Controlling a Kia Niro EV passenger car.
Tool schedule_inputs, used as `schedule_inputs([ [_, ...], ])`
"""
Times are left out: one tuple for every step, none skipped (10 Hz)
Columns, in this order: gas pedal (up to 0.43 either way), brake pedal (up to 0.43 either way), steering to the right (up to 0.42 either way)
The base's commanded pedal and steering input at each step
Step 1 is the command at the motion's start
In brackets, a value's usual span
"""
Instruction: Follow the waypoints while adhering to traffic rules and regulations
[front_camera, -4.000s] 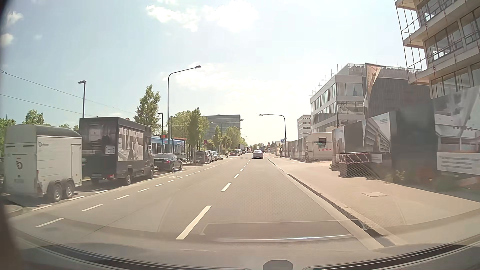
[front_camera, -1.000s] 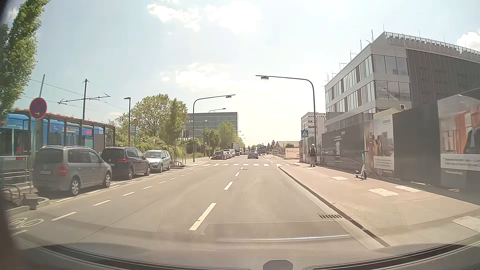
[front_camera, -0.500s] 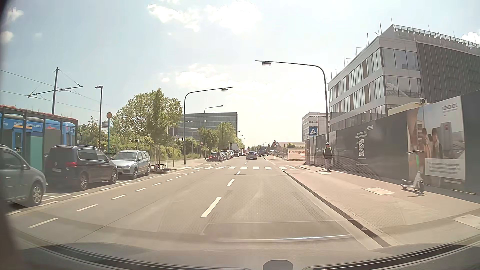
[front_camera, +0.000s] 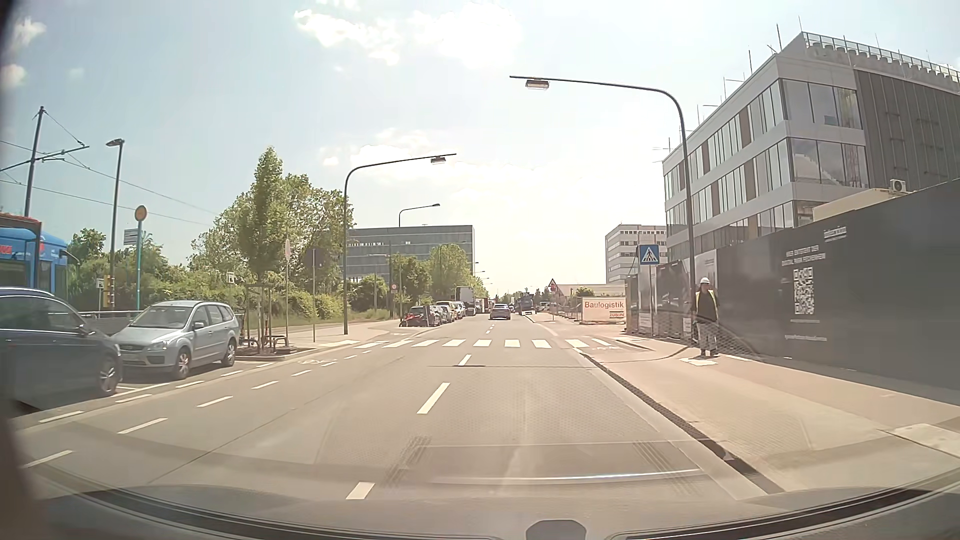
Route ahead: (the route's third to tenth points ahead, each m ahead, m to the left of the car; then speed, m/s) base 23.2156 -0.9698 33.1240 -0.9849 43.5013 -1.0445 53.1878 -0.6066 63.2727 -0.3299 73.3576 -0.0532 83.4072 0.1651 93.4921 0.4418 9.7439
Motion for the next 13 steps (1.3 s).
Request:
schedule_inputs([
  [0.079, 0.03, 0.002],
  [0.079, 0.03, 0.002],
  [0.079, 0.03, 0.003],
  [0.079, 0.03, 0.002],
  [0.079, 0.03, 0.002],
  [0.079, 0.03, 0.002],
  [0.079, 0.03, 0.003],
  [0.079, 0.03, 0.002],
  [0.079, 0.03, 0.003],
  [0.079, 0.03, 0.003],
  [0.079, 0.03, 0.002],
  [0.079, 0.03, 0.002],
  [0.079, 0.03, 0.003],
])
